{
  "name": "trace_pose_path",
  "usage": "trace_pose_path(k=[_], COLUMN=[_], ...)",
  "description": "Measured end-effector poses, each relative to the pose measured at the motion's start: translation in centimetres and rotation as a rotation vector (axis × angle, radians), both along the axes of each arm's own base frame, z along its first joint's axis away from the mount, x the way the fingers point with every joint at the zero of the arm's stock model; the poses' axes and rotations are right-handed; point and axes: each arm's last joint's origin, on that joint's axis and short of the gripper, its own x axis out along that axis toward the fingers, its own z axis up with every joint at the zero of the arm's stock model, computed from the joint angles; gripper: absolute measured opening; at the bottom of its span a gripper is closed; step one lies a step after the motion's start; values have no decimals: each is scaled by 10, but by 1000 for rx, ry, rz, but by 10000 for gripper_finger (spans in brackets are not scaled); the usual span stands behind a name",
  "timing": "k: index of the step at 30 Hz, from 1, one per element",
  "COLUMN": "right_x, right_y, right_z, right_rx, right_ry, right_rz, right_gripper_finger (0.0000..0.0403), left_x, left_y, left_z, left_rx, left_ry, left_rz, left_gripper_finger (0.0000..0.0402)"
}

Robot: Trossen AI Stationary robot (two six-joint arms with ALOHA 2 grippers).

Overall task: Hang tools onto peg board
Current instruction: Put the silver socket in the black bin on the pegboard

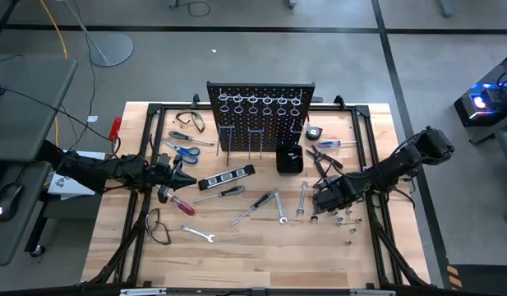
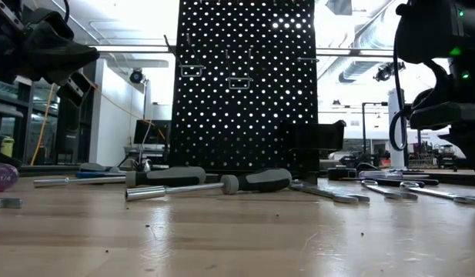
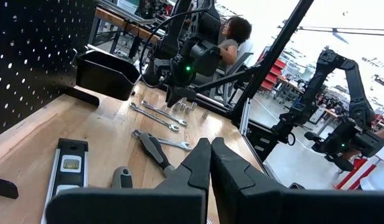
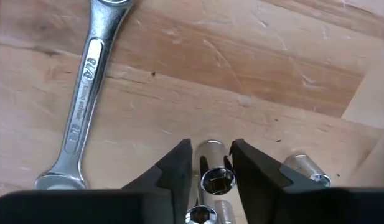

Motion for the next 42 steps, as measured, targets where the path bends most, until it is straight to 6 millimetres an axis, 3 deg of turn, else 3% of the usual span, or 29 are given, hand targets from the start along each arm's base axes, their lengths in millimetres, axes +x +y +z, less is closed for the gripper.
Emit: trace_pose_path(k=[8,12,16,23,29,35,42], right_x=[0,3,15,48,74,75,78], right_y=[1,1,-2,-24,-59,-84,-84], right_z=[0,6,36,96,107,106,108], right_rx=[15,-17,-108,-344,-452,-497,-452], right_ry=[5,-22,-114,-384,-536,-516,-540], right_rz=[10,29,60,108,109,83,169], right_gripper_finger=[74,40,40,40,40,108,199], left_x=[0,0,0,0,0,0,0], left_y=[0,0,0,0,0,0,0], left_z=[0,0,0,0,0,0,0], left_rx=[0,0,0,0,0,0,0], left_ry=[0,0,0,0,0,0,0], left_rz=[0,0,1,0,0,0,0], left_gripper_finger=[0,0,0,0,0,0,0])
